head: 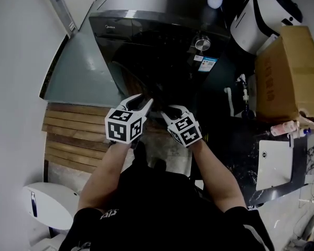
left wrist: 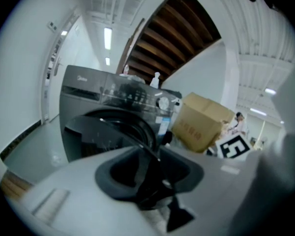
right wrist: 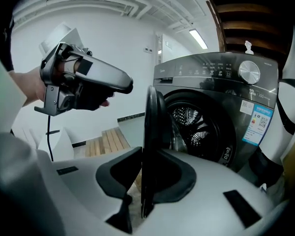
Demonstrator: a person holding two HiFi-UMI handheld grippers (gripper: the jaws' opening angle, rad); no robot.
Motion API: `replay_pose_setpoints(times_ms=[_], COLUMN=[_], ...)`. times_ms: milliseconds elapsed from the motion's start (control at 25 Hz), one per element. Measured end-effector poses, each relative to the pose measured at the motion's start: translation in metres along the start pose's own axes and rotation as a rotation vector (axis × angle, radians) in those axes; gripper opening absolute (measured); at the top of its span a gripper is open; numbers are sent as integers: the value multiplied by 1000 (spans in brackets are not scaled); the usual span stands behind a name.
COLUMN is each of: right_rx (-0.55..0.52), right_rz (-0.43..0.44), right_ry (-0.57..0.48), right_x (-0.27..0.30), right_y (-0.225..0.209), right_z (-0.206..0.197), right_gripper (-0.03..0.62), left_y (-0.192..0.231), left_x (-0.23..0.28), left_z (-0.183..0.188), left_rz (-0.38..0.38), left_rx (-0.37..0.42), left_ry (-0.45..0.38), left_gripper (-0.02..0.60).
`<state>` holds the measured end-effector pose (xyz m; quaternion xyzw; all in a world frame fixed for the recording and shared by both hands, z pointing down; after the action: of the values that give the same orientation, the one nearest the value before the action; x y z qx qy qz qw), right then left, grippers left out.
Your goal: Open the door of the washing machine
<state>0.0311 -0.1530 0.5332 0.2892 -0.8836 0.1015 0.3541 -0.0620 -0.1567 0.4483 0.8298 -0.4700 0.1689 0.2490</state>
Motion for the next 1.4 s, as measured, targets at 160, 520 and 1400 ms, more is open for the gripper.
replay_pose_setpoints(times_ms=[160, 520, 1400], right_rx=[25, 13, 8], right_rz=[65, 176, 312], right_ry=[-9, -27, 5], right_x=[-1, 4, 46], right_y=[28, 86, 234], right_z=[1, 7, 53], right_gripper=[67, 96, 105], left_y=[0, 8, 97], left_x=[-8, -30, -113], left_z=[-13, -39, -80], left_rz=[24, 90, 187], left_rx=[-16, -50, 1], left_ry=[6, 28, 70], left_gripper=[153, 158, 193])
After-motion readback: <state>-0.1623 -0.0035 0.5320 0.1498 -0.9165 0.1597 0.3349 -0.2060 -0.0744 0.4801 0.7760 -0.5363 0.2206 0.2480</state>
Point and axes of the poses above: the fingertips, and each gripper's own axes: x forward along the fingers, y to its left, z out of its top, the point moved 3 cm from there along -x, backward along the fingers, and after that the axes turned 8 degrees about y, right-handed, at the moved point
